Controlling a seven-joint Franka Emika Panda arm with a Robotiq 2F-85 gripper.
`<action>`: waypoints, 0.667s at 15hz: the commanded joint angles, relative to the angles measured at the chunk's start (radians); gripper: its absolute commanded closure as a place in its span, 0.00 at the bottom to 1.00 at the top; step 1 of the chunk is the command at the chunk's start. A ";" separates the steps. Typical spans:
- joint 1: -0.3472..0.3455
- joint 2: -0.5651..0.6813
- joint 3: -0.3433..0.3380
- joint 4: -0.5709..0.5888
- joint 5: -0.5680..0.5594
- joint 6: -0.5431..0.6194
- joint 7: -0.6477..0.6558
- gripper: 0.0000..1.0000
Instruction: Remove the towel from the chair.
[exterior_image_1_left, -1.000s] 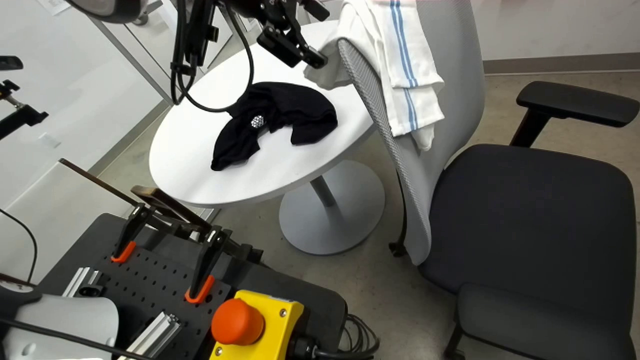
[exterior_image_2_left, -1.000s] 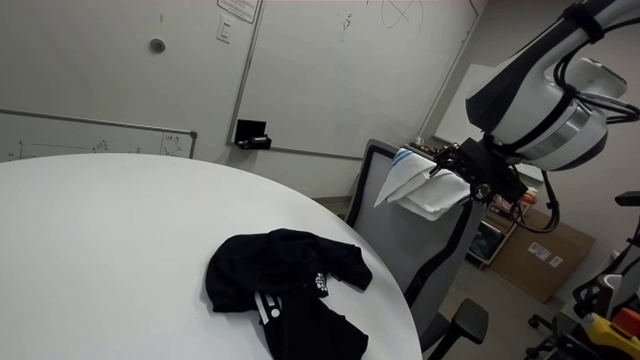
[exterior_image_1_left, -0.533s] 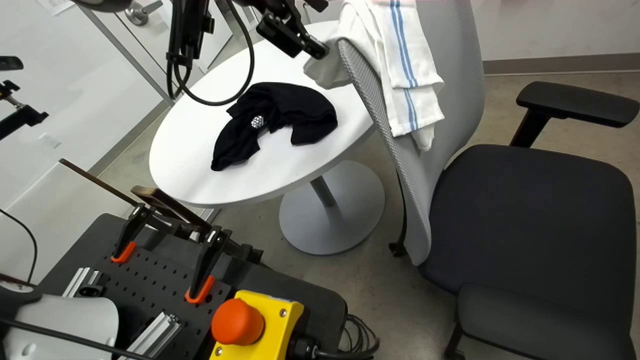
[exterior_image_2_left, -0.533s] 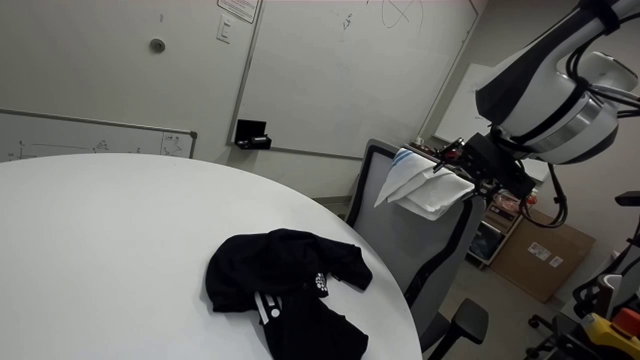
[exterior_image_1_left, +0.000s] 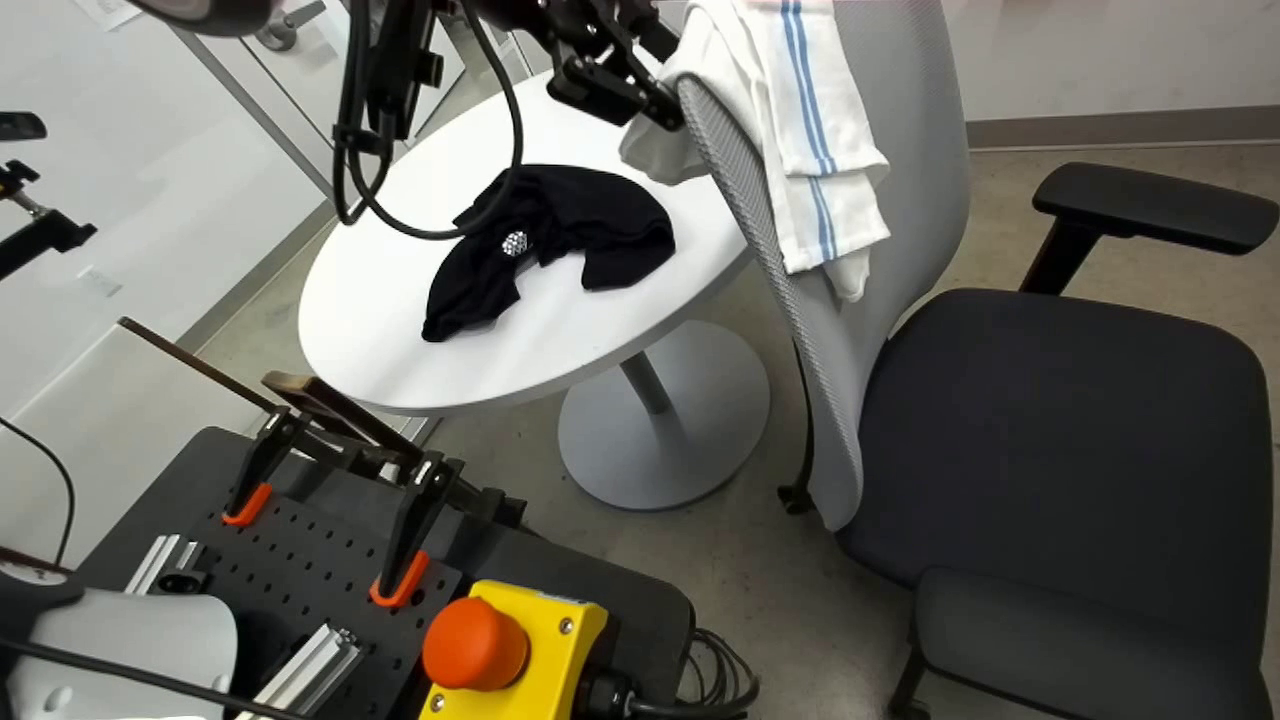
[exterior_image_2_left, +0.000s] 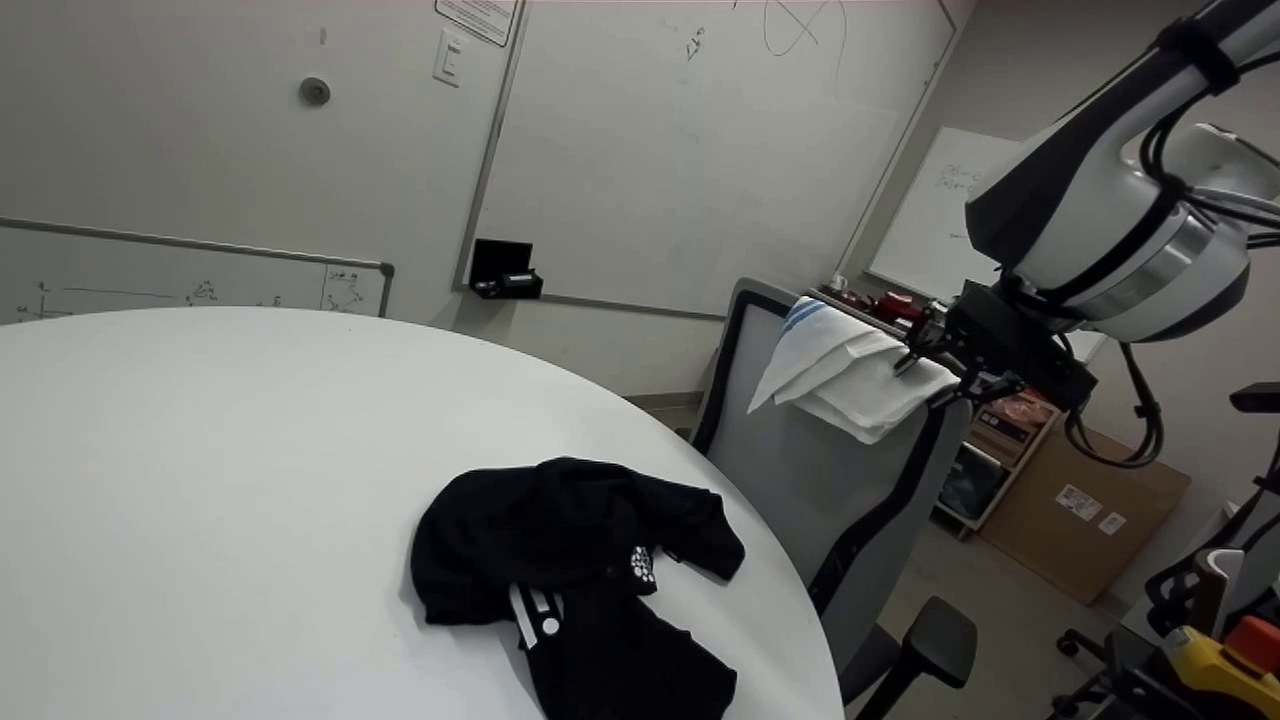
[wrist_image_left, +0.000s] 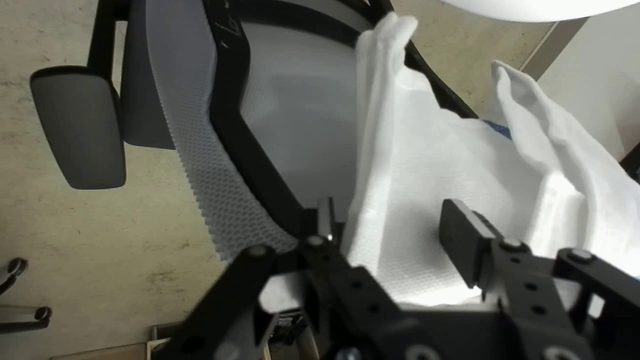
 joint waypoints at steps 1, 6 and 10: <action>-0.006 -0.020 -0.008 -0.009 -0.015 -0.003 -0.019 0.73; -0.005 -0.038 -0.006 -0.004 -0.005 -0.003 -0.007 1.00; 0.024 -0.087 -0.046 0.002 0.028 -0.043 0.025 0.99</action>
